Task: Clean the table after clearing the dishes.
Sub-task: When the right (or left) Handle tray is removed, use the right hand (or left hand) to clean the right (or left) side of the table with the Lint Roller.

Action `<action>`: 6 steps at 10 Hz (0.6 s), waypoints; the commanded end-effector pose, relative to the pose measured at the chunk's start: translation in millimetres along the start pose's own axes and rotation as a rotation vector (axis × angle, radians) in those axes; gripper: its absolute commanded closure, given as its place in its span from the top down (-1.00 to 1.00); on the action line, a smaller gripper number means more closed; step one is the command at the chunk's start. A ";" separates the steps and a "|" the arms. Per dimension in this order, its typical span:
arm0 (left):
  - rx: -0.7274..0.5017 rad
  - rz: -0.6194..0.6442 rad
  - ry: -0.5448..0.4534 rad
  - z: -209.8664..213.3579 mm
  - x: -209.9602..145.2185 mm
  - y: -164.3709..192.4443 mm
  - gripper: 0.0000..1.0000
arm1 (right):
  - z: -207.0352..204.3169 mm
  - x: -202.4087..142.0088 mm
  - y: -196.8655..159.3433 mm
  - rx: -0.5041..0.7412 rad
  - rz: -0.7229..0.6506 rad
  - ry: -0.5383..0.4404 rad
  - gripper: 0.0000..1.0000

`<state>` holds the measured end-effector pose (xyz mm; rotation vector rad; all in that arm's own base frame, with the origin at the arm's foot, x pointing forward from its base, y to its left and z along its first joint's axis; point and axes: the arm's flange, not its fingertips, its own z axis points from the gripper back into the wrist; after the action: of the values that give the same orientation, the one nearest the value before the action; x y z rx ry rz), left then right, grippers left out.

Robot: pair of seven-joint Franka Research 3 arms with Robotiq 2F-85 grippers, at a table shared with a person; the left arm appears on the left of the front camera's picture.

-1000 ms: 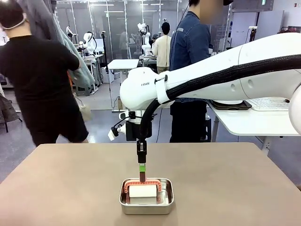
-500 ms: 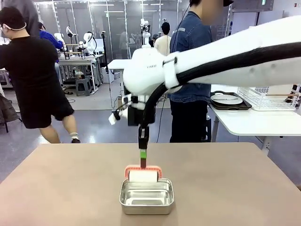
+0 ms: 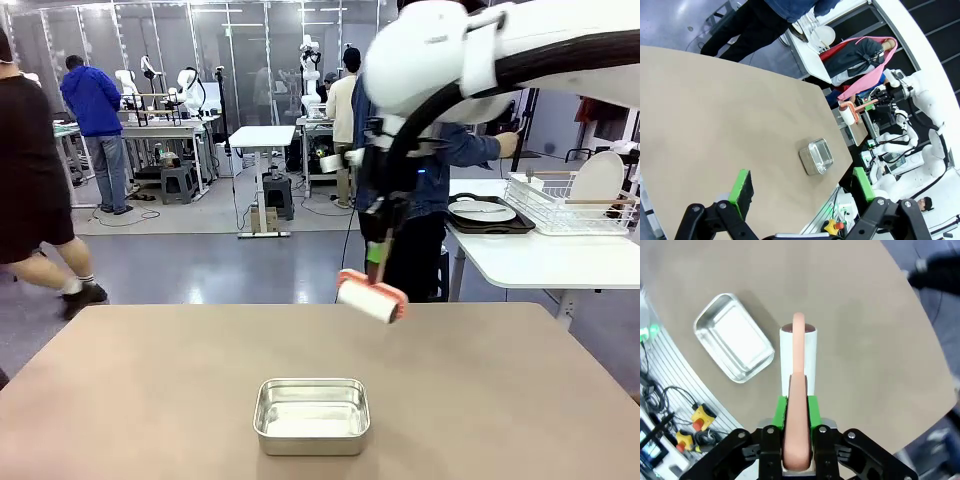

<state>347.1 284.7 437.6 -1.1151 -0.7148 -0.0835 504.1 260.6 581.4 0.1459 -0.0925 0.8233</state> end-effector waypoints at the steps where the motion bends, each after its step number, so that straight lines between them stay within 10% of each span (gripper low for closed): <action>1: 0.007 -0.006 0.014 3.6 -1.6 -3.5 1.00 | -17.6 -50.9 -24.3 0.023 -0.364 -0.108 -1.00; 4: 0.007 -0.006 0.014 3.6 -1.6 -3.5 1.00 | -38.8 -98.4 -62.5 0.160 -0.489 -0.276 -1.00; 6: 0.007 -0.006 0.014 3.6 -1.6 -3.5 1.00 | -14.6 -75.6 -72.6 0.106 -0.434 -0.109 -1.00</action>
<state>347.4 284.4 437.6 -1.1154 -0.7142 -0.0843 501.8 148.6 535.3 0.3436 -0.1373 0.3374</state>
